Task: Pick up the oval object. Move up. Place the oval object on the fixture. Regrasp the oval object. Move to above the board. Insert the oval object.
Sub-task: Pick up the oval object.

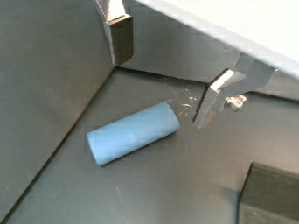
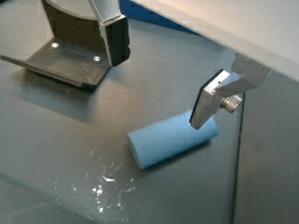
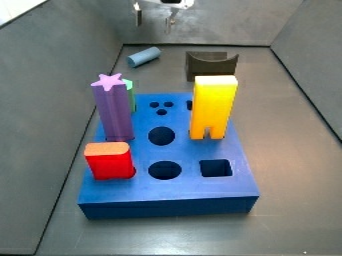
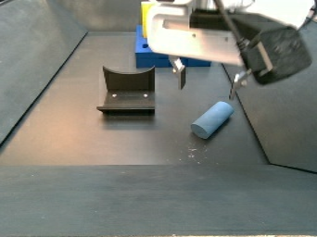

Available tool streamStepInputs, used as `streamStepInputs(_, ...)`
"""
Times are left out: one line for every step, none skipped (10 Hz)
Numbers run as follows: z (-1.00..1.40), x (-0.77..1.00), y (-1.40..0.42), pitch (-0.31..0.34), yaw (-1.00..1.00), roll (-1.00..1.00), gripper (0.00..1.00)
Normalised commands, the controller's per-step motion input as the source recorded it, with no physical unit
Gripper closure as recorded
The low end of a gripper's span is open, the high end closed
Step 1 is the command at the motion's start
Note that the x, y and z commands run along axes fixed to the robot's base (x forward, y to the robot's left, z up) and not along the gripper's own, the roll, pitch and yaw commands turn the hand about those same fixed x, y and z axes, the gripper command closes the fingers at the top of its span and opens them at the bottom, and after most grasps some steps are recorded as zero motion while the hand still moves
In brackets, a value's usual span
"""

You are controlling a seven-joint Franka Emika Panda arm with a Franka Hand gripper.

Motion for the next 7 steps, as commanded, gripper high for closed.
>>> streamStepInputs(-0.69,0.00,0.05,-0.201,-0.84,-0.05,0.00)
streamStepInputs(-0.67,0.00,0.24,-0.204,-0.61,-0.07,0.00)
streamStepInputs(-0.69,0.00,0.27,-0.166,-0.43,-0.12,0.00)
streamStepInputs(-0.75,-0.02,0.25,-0.100,-0.39,-0.17,0.00)
streamStepInputs(-0.71,-0.13,0.20,-0.081,-0.41,-0.22,0.00)
streamStepInputs(-0.43,-0.11,0.00,-0.087,-0.34,-0.36,0.00)
streamStepInputs(-0.21,0.00,-0.01,-0.130,-0.30,-0.45,0.00)
